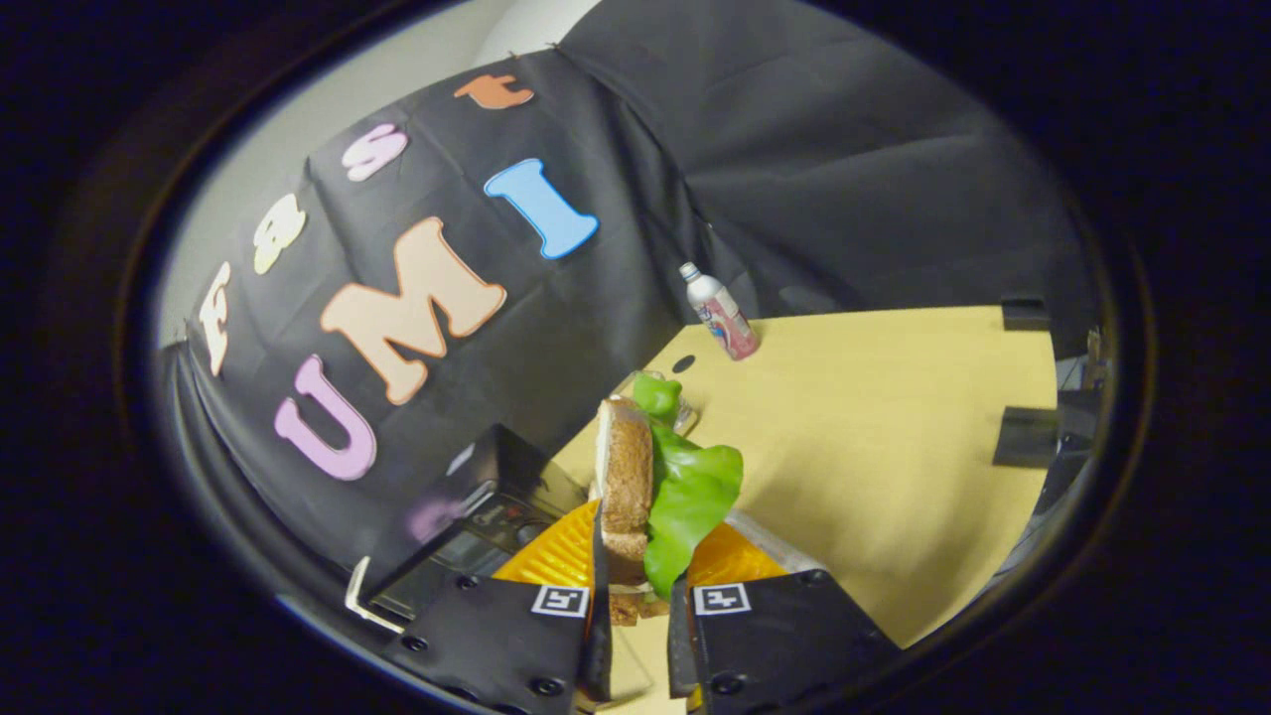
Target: Open the toaster oven, put the food inside, and close the toaster oven door.
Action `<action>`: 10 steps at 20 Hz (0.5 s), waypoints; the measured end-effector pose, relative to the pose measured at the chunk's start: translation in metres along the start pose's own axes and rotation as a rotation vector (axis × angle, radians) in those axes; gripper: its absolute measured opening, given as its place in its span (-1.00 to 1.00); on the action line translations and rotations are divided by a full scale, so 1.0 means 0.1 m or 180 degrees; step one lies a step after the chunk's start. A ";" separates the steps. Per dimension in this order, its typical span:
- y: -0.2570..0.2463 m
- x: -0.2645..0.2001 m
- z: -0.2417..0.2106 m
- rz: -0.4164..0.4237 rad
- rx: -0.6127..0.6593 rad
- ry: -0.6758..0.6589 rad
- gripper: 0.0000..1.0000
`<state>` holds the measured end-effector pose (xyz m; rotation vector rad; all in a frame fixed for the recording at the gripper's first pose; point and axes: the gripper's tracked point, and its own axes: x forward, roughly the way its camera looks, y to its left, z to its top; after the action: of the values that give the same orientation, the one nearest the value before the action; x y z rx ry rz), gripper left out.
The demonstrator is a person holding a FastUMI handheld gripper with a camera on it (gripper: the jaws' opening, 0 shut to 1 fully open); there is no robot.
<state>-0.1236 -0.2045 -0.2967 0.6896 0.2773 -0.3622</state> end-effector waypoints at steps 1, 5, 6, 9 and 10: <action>0.06 -0.07 -0.08 0.0011 0.0042 0.0038 -0.52; 0.38 -0.23 -0.59 0.0118 0.0173 0.0295 -0.52; 0.51 -0.25 -0.74 0.0180 0.0223 0.0377 -0.52; 0.86 -0.23 -1.15 0.0333 0.0339 0.0601 -0.52; 0.95 -0.21 -1.29 0.0374 0.0380 0.0684 -0.52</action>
<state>-0.1197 -0.0468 -0.3303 0.8600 0.4195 -0.1934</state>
